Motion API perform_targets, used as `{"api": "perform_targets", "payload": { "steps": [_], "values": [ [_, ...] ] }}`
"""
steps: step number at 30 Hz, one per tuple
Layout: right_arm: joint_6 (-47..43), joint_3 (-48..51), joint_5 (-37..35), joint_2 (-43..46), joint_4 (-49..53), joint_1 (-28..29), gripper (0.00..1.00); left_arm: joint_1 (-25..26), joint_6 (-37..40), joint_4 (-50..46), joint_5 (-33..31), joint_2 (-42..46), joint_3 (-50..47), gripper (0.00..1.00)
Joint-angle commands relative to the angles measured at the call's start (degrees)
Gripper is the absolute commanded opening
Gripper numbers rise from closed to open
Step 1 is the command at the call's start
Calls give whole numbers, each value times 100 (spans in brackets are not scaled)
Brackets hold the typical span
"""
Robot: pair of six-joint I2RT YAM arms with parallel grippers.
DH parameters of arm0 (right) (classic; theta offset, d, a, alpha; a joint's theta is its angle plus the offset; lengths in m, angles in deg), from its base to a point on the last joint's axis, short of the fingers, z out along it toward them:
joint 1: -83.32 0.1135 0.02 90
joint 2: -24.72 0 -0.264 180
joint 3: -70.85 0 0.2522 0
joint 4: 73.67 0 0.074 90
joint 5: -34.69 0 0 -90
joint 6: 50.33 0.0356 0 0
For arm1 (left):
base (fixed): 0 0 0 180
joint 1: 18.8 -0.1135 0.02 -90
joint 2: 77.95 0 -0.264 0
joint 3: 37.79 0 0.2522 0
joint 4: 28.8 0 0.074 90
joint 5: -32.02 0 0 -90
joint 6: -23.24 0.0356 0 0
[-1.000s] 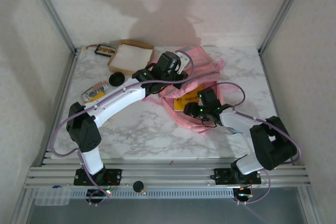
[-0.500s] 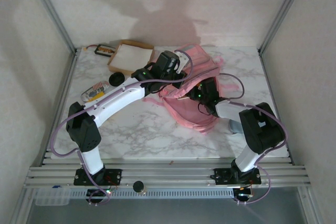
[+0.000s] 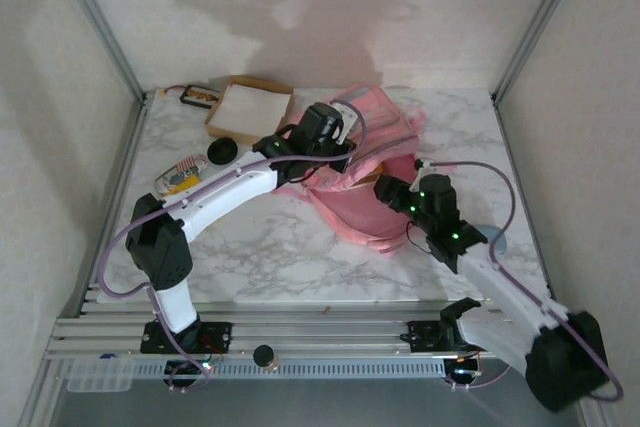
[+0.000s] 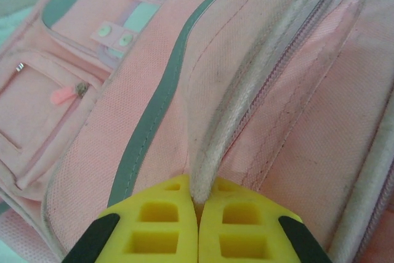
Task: Pack the student bag
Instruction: Close the student bag at the center of the table.
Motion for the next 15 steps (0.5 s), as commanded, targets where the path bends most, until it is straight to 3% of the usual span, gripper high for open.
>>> {"api": "perform_targets", "payload": {
  "steps": [1, 3, 10, 15],
  "values": [
    [-258, -137, -103, 591, 1259, 25, 64, -85, -540, 382, 497, 194, -276, 9],
    [-381, -394, 97, 711, 1589, 24, 67, -175, -700, 416, 1252, 251, -541, 15],
    [-666, -876, 961, 299, 1670, 33, 82, -375, -1755, 1434, 1935, 1467, -2343, 40],
    [-956, -1126, 1177, -595, 1402, 374, 87, -1022, -2470, 1700, 1643, 2728, -3484, 55]
  ]
}}
